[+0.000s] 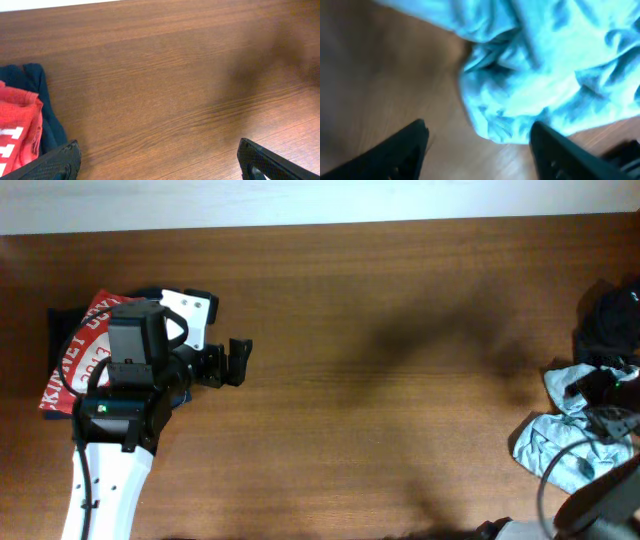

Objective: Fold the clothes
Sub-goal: 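Reach the right gripper down to the crumpled light blue t-shirt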

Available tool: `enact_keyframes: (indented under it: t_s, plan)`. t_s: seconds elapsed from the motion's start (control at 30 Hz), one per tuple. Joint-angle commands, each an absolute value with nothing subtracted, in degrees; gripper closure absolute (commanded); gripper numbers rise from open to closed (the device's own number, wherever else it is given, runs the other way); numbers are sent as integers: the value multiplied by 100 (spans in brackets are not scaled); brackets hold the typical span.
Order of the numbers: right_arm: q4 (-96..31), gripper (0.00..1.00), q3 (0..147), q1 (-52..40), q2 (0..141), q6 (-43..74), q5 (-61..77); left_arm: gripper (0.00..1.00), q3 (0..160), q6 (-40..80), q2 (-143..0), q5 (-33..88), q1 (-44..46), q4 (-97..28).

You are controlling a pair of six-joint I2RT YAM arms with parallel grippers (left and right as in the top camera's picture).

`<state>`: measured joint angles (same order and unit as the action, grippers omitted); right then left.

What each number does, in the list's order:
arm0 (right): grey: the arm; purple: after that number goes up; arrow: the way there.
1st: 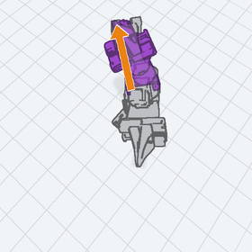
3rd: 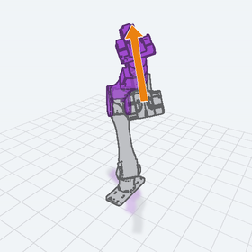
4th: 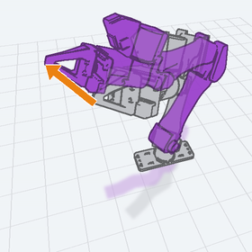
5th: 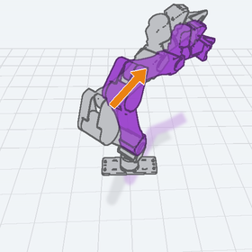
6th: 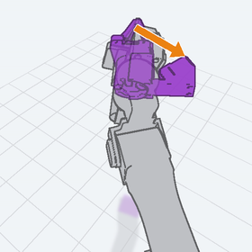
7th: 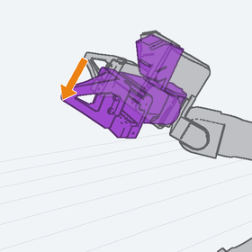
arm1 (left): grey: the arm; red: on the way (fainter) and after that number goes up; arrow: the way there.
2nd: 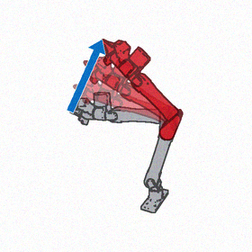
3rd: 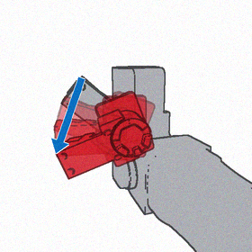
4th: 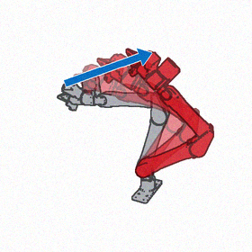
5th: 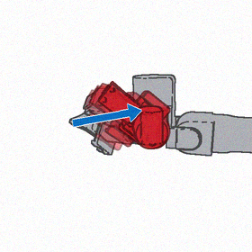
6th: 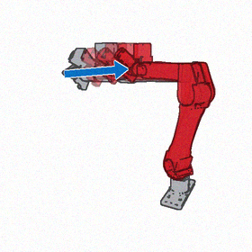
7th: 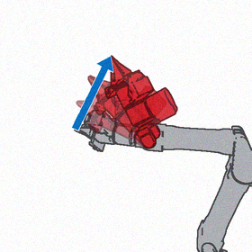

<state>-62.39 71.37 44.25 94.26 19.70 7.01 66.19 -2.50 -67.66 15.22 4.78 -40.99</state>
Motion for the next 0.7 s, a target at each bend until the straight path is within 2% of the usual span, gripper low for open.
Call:
enact_keyframes:
  t_s: [0.0,0.53,0.6,0.67]
  plan:
    - [-6259,33,7188,4508,9942,2178,239,0,6681,-266,-6755,1363,499,-4115]
    - [-6112,33,6967,4501,10283,2757,-624,1,6681,-349,-6755,1343,499,-4056]
    - [-5944,39,6827,4501,10283,2757,-576,1,6681,-349,-6755,1343,499,-4058]
    - [-5881,54,6788,4501,10283,2766,-543,1,6681,-349,-6755,1343,499,-4058]
